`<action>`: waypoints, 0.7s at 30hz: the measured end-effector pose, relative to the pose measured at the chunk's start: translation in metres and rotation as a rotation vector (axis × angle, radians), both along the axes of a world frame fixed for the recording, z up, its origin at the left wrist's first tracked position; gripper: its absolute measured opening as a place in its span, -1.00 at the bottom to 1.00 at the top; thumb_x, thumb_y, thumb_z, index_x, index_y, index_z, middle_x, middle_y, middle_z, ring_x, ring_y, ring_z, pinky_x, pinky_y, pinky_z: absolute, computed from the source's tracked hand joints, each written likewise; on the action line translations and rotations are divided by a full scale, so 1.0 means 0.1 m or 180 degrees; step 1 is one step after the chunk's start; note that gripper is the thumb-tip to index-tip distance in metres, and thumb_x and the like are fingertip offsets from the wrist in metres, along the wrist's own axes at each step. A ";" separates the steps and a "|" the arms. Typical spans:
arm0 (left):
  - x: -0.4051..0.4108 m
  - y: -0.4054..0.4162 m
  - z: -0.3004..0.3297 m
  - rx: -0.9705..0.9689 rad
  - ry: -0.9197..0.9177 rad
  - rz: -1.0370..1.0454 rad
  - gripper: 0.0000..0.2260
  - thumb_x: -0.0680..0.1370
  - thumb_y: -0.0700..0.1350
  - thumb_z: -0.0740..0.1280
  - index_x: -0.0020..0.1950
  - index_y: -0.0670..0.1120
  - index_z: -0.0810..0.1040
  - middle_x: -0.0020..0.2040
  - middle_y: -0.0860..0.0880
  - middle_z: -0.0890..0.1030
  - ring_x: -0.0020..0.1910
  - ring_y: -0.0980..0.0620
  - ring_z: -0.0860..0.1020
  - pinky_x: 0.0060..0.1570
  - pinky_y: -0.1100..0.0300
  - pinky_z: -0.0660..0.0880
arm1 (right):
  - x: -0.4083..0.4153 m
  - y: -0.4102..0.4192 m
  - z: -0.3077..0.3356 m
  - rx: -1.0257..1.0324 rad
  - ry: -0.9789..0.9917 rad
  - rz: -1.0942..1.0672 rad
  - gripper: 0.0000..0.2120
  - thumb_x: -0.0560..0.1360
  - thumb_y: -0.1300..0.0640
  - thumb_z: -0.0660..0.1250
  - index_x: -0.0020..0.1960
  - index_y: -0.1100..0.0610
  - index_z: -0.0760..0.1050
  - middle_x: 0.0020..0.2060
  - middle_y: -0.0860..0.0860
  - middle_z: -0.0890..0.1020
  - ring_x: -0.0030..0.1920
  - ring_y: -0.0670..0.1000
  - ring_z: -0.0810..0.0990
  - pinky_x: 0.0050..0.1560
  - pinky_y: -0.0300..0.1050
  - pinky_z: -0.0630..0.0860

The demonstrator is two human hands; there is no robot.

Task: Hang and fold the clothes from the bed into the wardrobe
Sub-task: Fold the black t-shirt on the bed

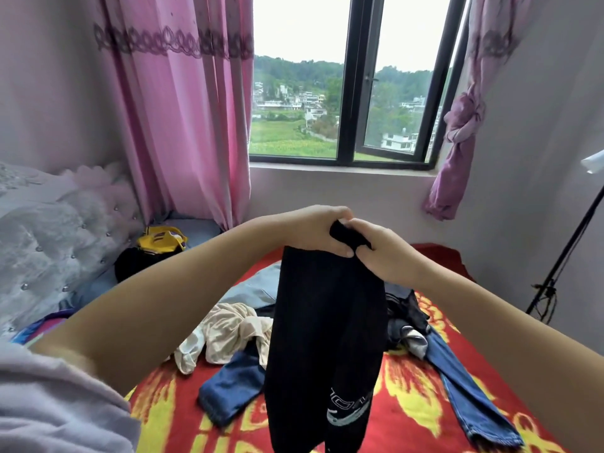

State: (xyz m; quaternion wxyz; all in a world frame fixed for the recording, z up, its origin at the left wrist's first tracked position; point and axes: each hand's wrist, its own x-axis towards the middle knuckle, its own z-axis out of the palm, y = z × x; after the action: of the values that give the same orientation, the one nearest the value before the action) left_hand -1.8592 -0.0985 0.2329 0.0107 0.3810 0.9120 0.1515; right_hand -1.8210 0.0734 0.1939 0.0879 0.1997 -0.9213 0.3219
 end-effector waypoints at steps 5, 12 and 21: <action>-0.07 0.11 -0.06 0.0316 -0.0588 0.0138 -0.89 0.52 -0.02 0.40 -0.21 0.07 0.59 -0.38 0.18 0.55 -0.45 0.29 0.46 -0.33 0.39 0.39 | 0.03 0.10 -0.03 -0.0431 -0.0160 -0.0144 -0.58 0.40 0.38 0.12 -0.07 -0.15 0.44 -0.24 -0.07 0.59 -0.37 -0.11 0.50 -0.42 -0.25 0.40; -0.15 0.35 0.33 0.0044 -0.0023 0.0115 -0.87 0.46 0.04 0.44 -0.22 0.03 0.59 -0.29 0.09 0.61 -0.39 0.23 0.53 -0.35 0.33 0.47 | -0.05 0.43 -0.31 -0.0191 -0.1354 -0.0592 -0.80 0.38 0.40 0.17 -0.29 0.15 0.44 -0.34 0.03 0.49 -0.29 -0.02 0.45 -0.30 -0.22 0.36; -0.26 0.46 0.33 -0.0306 -0.0209 0.0075 -0.88 0.45 0.04 0.44 -0.11 0.02 0.63 -0.26 0.11 0.64 -0.37 0.21 0.59 -0.36 0.33 0.54 | 0.17 0.76 -0.74 0.0025 -0.2048 -0.0341 -0.73 0.39 0.42 0.13 -0.36 0.11 0.26 -0.54 -0.11 0.41 -0.56 -0.19 0.36 -0.49 -0.34 0.24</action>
State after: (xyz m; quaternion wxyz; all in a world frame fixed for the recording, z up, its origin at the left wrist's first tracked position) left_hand -1.8848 -0.0522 0.2662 0.0571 0.3642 0.9218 0.1201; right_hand -1.8045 0.1498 0.1202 -0.1917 0.0392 -0.9122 0.3599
